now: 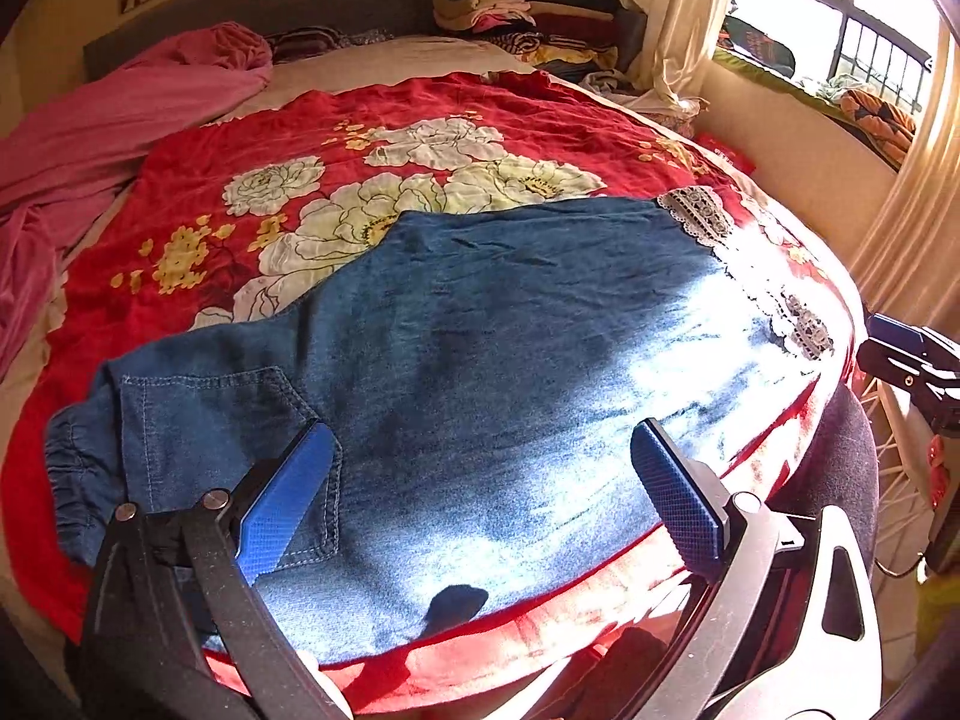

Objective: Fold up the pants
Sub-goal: 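Grasp the lace hem with the right gripper while the left gripper grasps the denim beside it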

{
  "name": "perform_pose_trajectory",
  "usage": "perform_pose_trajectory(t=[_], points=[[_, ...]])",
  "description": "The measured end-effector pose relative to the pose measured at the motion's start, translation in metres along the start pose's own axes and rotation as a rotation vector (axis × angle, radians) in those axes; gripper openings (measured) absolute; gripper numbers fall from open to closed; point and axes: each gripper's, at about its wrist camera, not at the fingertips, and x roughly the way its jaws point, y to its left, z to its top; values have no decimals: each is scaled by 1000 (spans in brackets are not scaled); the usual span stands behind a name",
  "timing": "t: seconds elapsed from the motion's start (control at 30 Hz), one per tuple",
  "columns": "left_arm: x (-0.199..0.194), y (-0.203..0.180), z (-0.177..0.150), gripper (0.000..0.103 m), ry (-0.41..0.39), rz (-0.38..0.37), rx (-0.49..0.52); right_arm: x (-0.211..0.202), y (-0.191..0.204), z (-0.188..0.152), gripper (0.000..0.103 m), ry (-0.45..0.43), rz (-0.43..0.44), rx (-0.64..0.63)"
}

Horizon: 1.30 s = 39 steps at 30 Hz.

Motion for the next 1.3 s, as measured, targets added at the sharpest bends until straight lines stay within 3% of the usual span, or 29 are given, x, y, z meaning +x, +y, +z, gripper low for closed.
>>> perform_pose_trajectory(t=[0.2,0.33,0.47,0.8,0.83,0.87,0.9,0.93,1.03,1.07,1.13,1.3], points=[[23,-39,44,93,6,-46,123,10,-25,-7,94,4,10,109],[50,-66,79,93,35,-124,183,17,-37,-9,94,8,27,161],[82,-90,108,93,72,-136,265,26,-42,-9,94,10,58,188],[143,-114,154,93,124,-243,306,52,-46,-1,94,29,104,243],[148,-115,158,93,124,-253,302,54,-46,-2,92,29,112,244],[151,-116,161,93,124,-264,309,55,-45,-2,74,26,128,234],[154,-118,164,93,120,-268,320,54,-44,-1,42,23,142,227],[158,-119,166,91,126,-277,332,52,-44,-1,34,9,163,225],[176,-121,170,79,170,-329,347,46,-45,2,30,-33,203,223],[182,-121,171,69,184,-345,350,48,-46,2,30,-29,193,225],[194,-121,172,61,214,-393,353,57,-51,1,33,2,195,260],[209,-123,170,59,249,-495,358,69,-58,-3,33,17,241,310]])
